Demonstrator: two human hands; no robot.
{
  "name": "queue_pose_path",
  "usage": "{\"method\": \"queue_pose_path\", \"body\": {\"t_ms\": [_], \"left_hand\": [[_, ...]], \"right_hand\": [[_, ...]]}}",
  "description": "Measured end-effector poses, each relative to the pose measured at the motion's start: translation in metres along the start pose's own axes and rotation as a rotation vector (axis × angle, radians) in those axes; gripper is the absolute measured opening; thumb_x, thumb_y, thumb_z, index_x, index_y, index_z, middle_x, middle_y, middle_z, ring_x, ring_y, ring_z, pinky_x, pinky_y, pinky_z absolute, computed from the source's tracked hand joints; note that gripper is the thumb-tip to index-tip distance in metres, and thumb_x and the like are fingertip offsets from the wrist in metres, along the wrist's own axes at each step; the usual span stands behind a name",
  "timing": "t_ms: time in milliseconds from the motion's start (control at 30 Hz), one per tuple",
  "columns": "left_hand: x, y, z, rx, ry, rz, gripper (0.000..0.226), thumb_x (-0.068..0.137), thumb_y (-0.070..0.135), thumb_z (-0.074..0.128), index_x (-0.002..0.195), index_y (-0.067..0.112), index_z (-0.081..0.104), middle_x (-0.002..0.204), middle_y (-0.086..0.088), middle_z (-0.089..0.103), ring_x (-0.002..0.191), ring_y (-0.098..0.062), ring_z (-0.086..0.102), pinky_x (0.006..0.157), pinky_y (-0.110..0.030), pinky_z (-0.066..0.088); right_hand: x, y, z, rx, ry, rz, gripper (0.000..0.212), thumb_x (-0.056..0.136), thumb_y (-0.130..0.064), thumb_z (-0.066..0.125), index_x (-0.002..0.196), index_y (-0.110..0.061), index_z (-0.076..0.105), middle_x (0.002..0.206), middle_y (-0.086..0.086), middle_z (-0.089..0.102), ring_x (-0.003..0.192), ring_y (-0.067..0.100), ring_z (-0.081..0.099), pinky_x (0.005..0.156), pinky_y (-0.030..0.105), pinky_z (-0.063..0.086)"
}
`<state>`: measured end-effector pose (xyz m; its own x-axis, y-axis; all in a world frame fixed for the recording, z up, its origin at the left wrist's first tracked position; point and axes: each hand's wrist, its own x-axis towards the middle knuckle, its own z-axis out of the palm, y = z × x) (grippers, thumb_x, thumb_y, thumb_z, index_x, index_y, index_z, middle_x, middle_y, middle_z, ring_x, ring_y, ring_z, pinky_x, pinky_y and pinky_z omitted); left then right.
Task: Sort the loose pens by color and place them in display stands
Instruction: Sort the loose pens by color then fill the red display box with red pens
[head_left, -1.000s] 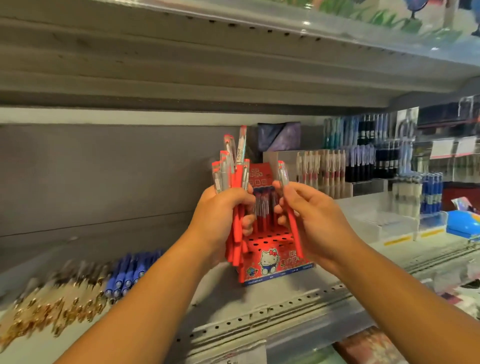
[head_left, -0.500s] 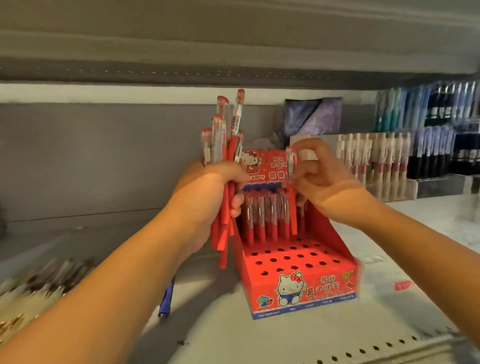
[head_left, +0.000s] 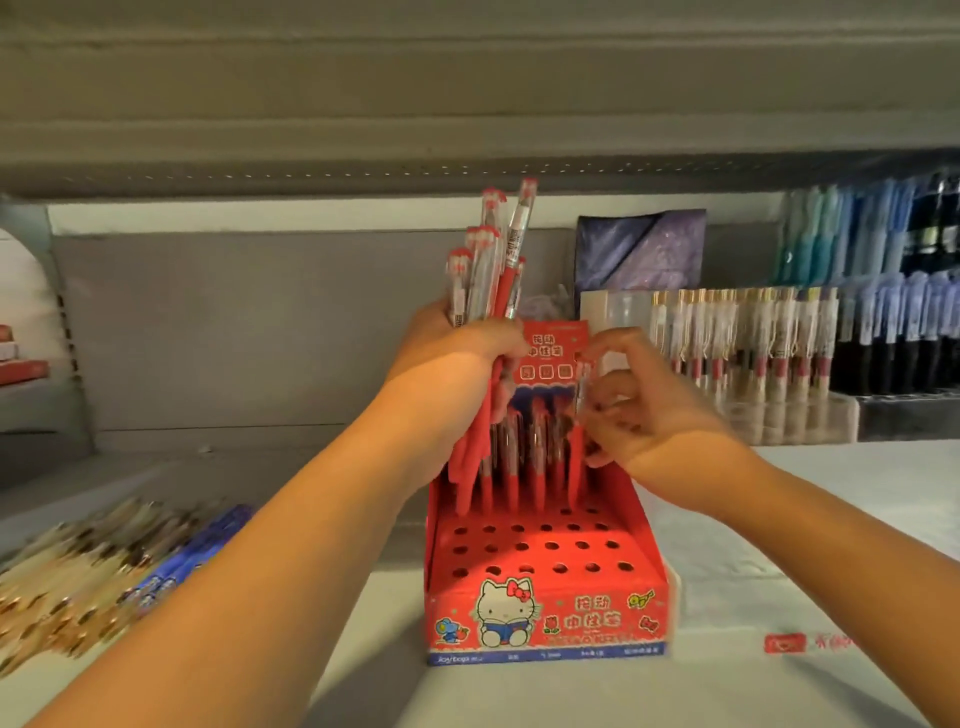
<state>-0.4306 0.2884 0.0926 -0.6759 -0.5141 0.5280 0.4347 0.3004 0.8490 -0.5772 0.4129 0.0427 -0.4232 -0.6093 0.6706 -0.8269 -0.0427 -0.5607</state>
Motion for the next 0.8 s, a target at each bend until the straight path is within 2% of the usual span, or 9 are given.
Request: {"method": "queue_pose_path", "body": {"t_ms": [133, 267, 400, 500, 533, 633, 733, 800], "left_hand": [[0.000, -0.012, 0.001, 0.029, 0.029, -0.037, 0.024, 0.079, -0.007, 0.056, 0.062, 0.008, 0.050, 0.043, -0.008, 0.042, 0.033, -0.018, 0.034, 0.041, -0.023, 0.031], [0.002, -0.027, -0.013, 0.051, -0.001, -0.109, 0.015, 0.083, -0.006, 0.056, 0.073, 0.003, 0.050, 0.045, -0.006, 0.044, 0.033, -0.017, 0.037, 0.040, -0.024, 0.031], [0.005, -0.032, -0.019, -0.024, -0.079, -0.139, 0.012, 0.088, 0.002, 0.061, 0.079, 0.002, 0.052, 0.046, -0.003, 0.049, 0.035, -0.015, 0.042, 0.038, -0.023, 0.036], [0.004, -0.032, -0.020, -0.062, -0.141, -0.147, 0.014, 0.089, 0.007, 0.062, 0.077, 0.001, 0.056, 0.049, -0.004, 0.052, 0.037, -0.015, 0.044, 0.039, -0.023, 0.039], [0.003, -0.033, -0.020, -0.069, -0.150, -0.145, 0.015, 0.090, 0.007, 0.062, 0.076, 0.002, 0.057, 0.049, -0.004, 0.053, 0.037, -0.015, 0.044, 0.039, -0.022, 0.039], [0.001, -0.036, -0.019, -0.087, -0.160, -0.142, 0.015, 0.090, 0.008, 0.062, 0.076, 0.003, 0.061, 0.054, -0.006, 0.059, 0.038, -0.015, 0.049, 0.040, -0.022, 0.043], [-0.001, -0.039, -0.015, -0.136, -0.197, -0.158, 0.010, 0.091, 0.007, 0.062, 0.081, 0.004, 0.065, 0.063, -0.008, 0.065, 0.042, -0.016, 0.054, 0.042, -0.024, 0.047], [-0.003, -0.039, -0.014, -0.136, -0.242, -0.162, 0.009, 0.091, 0.008, 0.062, 0.084, 0.003, 0.065, 0.063, -0.007, 0.066, 0.044, -0.016, 0.056, 0.043, -0.025, 0.048]], "right_hand": [[-0.001, 0.001, 0.002, 0.005, -0.040, 0.047, 0.057, 0.090, -0.007, 0.066, 0.098, -0.058, 0.040, 0.081, -0.009, 0.066, 0.063, 0.023, 0.072, 0.055, 0.045, 0.061], [0.002, -0.002, 0.006, -0.086, -0.101, 0.115, 0.058, 0.092, -0.006, 0.062, 0.091, -0.060, 0.039, 0.092, -0.002, 0.064, 0.063, 0.021, 0.072, 0.056, 0.039, 0.061], [0.005, -0.004, 0.010, -0.256, -0.074, 0.080, 0.042, 0.091, -0.004, 0.060, 0.109, -0.040, 0.047, 0.097, -0.002, 0.065, 0.077, 0.024, 0.069, 0.065, 0.044, 0.061], [0.006, -0.009, 0.012, -0.440, -0.132, 0.090, 0.027, 0.091, -0.007, 0.060, 0.109, -0.026, 0.052, 0.100, 0.001, 0.065, 0.083, 0.025, 0.068, 0.071, 0.045, 0.059], [0.006, -0.010, 0.012, -0.477, -0.152, 0.113, 0.024, 0.092, -0.008, 0.058, 0.109, -0.025, 0.052, 0.102, 0.003, 0.065, 0.081, 0.025, 0.069, 0.070, 0.044, 0.059], [0.004, -0.011, 0.011, -0.522, -0.142, 0.143, 0.018, 0.095, -0.014, 0.052, 0.102, -0.031, 0.054, 0.098, 0.004, 0.067, 0.057, 0.019, 0.070, 0.064, 0.041, 0.059], [0.003, -0.013, 0.009, -0.411, -0.006, 0.091, 0.015, 0.096, -0.023, 0.051, 0.094, -0.034, 0.061, 0.089, -0.002, 0.070, 0.045, 0.015, 0.064, 0.050, 0.031, 0.056], [0.003, -0.018, 0.012, -0.057, 0.101, 0.145, 0.012, 0.094, -0.024, 0.057, 0.092, -0.035, 0.062, 0.086, -0.009, 0.069, 0.039, 0.017, 0.060, 0.035, 0.026, 0.045]]}}
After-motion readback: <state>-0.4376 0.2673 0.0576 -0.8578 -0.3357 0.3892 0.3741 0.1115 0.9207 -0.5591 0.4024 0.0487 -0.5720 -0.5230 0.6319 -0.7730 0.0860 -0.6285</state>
